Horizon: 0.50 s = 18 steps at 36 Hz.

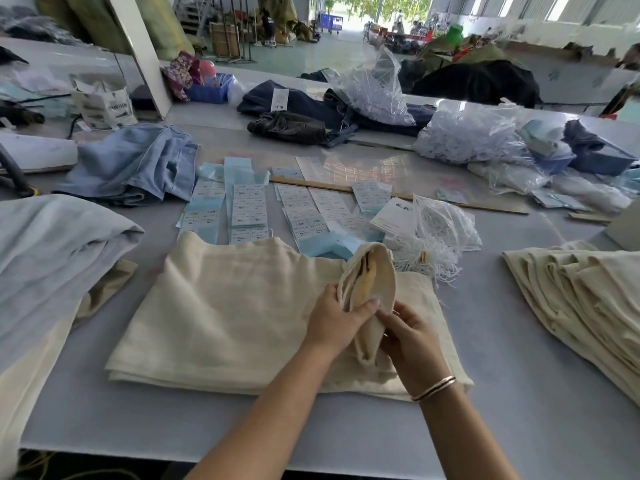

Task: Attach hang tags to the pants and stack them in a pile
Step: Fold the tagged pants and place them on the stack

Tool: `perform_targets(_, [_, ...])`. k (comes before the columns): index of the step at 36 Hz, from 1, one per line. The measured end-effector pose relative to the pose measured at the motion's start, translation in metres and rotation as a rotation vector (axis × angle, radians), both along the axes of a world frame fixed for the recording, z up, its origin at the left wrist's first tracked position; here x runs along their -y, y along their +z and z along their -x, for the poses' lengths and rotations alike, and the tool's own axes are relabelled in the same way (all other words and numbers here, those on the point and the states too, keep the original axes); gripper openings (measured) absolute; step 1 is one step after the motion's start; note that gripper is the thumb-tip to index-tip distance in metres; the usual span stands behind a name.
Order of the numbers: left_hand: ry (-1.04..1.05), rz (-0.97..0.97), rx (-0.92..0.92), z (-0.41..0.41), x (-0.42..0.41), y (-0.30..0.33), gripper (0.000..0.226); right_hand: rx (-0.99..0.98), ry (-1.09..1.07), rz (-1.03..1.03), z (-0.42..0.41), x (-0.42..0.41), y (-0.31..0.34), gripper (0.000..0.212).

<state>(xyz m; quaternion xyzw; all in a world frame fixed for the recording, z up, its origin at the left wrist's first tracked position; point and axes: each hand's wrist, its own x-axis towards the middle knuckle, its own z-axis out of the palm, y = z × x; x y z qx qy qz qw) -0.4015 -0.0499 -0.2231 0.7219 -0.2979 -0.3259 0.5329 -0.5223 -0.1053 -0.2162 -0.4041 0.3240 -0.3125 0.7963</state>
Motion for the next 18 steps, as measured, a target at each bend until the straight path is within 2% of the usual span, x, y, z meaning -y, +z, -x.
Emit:
perform_targets(6, [-0.055,0.094,-0.162,-0.006,-0.007,-0.009,0.041,0.177,-0.036,-0.085,0.000,-0.002,-0.014,0.053])
perform_targets(11, [0.067,0.012,-0.125,-0.015,-0.014,-0.022,0.039,0.161,-0.080,-0.065,0.000,-0.007,-0.016,0.052])
perform_targets(14, [0.107,0.022,-0.202,-0.019,-0.017,-0.025,0.035,0.132,-0.080,-0.033,-0.002,-0.010,-0.016,0.045])
perform_targets(18, [0.104,0.036,-0.285,-0.024,-0.019,-0.027,0.029,0.144,-0.087,-0.054,-0.002,-0.011,-0.014,0.053])
